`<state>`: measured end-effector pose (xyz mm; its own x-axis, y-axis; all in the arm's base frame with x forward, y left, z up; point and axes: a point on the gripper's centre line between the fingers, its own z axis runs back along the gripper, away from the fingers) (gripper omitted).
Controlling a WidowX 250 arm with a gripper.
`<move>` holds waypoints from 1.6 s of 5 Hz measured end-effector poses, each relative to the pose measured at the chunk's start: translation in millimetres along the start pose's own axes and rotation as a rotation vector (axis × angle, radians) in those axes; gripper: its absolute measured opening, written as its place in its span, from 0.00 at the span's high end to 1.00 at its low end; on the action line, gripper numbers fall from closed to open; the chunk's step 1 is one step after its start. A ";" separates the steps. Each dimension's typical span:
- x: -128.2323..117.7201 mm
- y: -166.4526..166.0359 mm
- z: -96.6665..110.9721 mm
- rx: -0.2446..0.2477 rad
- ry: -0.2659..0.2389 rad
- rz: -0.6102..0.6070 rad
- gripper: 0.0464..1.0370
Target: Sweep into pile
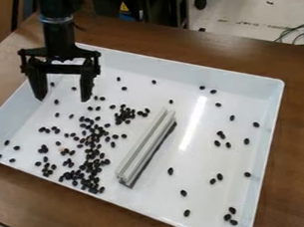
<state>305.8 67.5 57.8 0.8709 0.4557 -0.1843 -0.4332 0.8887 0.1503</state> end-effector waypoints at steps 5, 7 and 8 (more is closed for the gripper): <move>-95.4 -92.1 2.2 -0.032 -0.080 -0.356 0.04; -92.9 -108.8 -30.4 -0.028 -0.051 -0.403 0.04; -88.4 -109.7 -45.5 -0.008 -0.037 -0.398 0.06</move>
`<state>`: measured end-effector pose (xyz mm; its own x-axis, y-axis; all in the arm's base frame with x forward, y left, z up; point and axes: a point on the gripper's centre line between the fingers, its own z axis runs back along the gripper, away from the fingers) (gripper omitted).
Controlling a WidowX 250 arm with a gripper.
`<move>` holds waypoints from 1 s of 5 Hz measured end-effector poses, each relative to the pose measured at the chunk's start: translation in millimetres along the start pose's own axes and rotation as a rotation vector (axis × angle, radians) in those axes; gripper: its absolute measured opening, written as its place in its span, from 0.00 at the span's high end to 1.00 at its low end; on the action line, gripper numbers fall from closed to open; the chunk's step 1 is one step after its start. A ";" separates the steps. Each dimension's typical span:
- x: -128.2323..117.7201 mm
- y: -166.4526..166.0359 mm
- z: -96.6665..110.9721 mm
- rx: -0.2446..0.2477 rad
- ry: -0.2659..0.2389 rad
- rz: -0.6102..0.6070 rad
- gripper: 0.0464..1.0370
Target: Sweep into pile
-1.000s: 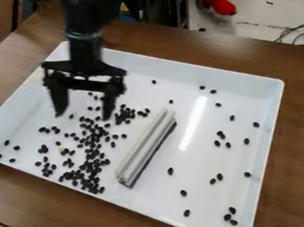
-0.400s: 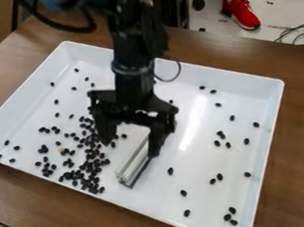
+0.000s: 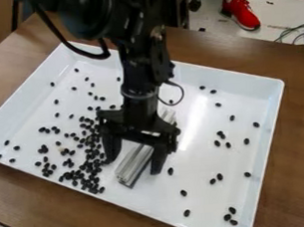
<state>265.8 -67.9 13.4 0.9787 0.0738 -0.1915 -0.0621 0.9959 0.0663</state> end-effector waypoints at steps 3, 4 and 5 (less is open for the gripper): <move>7.6 -4.9 -15.6 -0.046 -0.108 -0.076 0.68; 7.5 -6.0 -15.3 -0.017 -0.117 -0.070 0.68; -7.6 -14.6 3.1 -0.028 -0.141 -0.089 0.68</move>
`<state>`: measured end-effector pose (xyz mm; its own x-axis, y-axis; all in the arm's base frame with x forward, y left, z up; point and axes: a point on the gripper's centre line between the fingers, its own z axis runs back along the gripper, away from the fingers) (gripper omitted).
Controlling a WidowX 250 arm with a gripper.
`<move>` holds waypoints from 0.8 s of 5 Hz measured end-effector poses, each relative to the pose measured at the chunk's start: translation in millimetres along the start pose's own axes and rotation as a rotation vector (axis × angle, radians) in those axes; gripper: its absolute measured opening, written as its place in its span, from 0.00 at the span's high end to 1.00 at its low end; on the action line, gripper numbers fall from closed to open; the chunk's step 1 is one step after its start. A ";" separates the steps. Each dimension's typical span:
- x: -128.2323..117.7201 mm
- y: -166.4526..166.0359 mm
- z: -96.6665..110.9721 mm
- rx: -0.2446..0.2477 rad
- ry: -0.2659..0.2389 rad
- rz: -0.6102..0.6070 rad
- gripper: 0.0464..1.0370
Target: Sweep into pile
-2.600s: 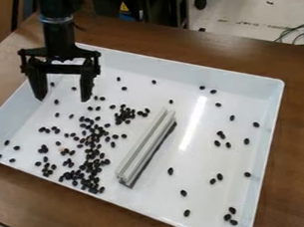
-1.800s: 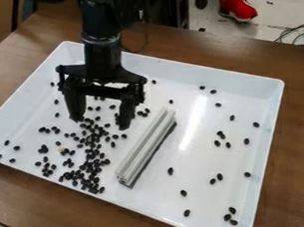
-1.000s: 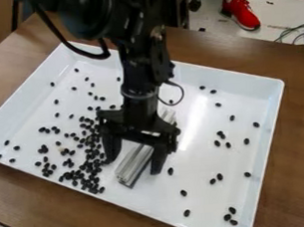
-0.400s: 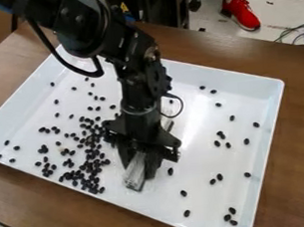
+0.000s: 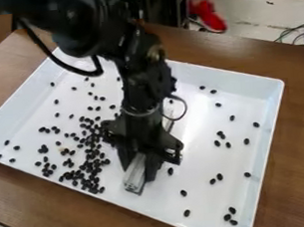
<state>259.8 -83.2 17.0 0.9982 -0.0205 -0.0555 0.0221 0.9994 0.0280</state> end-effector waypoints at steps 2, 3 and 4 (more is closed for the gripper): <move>-13.3 -68.8 32.8 -0.018 0.006 -0.117 0.68; -19.7 -96.5 17.8 -0.068 0.081 -0.090 0.68; -16.3 -103.9 -3.8 -0.076 0.117 -0.052 0.68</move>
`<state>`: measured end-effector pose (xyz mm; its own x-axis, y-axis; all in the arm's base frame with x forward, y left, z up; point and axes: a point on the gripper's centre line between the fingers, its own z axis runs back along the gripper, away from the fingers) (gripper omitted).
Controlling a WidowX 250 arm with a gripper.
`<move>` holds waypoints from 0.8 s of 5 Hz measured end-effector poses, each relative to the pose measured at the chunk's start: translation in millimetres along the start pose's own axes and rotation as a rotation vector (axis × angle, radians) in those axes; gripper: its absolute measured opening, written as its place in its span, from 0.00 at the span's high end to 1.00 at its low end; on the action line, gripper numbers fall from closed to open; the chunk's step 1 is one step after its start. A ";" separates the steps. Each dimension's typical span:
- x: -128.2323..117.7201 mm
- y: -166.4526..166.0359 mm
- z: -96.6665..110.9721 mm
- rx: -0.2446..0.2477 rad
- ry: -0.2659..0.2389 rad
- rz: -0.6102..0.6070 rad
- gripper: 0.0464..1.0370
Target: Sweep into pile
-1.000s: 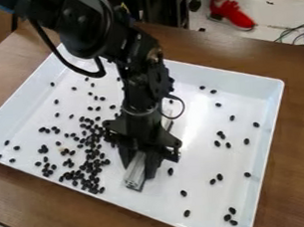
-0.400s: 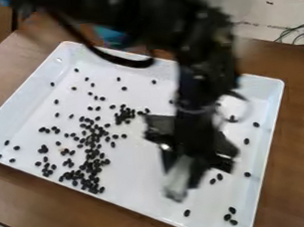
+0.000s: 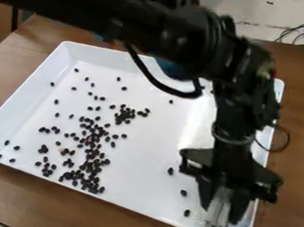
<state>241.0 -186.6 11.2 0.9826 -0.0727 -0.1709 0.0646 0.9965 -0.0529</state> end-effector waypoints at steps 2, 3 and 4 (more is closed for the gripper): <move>19.5 -7.7 -9.2 -0.058 -0.024 0.013 0.68; 32.0 -11.4 -10.6 -0.050 -0.034 0.008 0.68; 39.5 9.4 -10.4 -0.014 -0.028 0.054 0.68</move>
<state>278.7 -180.6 -6.3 0.9891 -0.0176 -0.1460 0.0092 0.9983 -0.0581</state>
